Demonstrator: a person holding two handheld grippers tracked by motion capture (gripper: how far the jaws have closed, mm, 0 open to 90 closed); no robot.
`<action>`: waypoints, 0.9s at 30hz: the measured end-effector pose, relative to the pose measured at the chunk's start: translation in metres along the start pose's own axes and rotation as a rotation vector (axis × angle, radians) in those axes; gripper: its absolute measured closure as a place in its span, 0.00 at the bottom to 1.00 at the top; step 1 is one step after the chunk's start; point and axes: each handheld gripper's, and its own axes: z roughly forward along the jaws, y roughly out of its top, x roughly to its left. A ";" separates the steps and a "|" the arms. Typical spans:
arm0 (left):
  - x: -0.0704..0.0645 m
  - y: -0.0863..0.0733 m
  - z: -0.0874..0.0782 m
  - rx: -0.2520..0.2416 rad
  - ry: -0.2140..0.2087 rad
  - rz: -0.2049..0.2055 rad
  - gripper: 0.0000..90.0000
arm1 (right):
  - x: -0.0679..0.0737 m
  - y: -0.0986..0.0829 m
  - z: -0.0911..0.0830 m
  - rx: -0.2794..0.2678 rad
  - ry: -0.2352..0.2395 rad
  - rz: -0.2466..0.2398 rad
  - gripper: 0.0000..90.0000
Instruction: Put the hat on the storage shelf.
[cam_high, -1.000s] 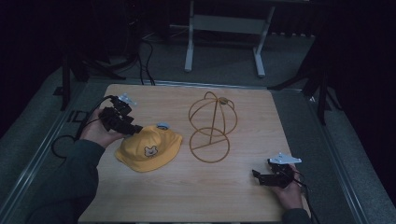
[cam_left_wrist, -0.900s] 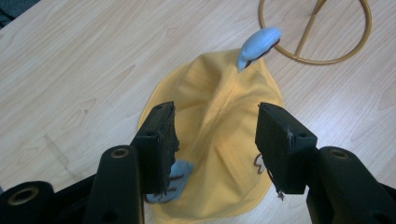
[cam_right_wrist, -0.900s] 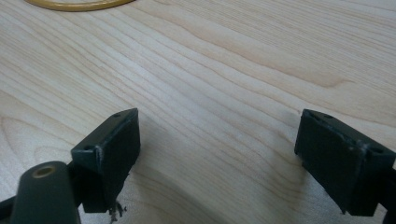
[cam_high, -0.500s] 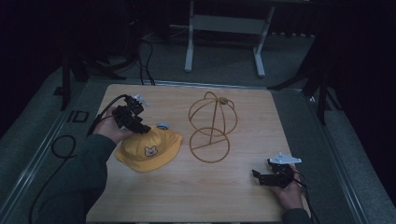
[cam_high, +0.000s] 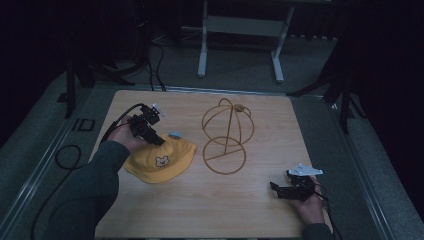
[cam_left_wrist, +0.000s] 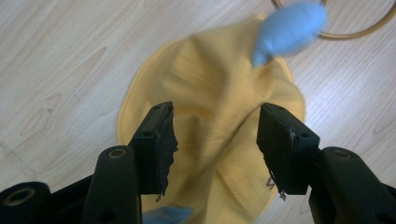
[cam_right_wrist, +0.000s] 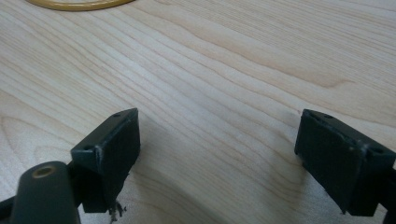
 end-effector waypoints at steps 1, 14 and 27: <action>-0.001 0.000 0.002 0.014 -0.001 0.010 0.52 | 0.000 0.000 0.000 0.000 0.000 0.000 0.16; -0.012 0.007 0.011 0.057 0.033 0.063 0.85 | 0.000 0.000 0.000 0.000 0.000 0.000 0.16; -0.012 0.009 -0.008 0.018 0.020 0.059 0.93 | 0.000 0.000 0.000 0.000 0.000 0.001 0.16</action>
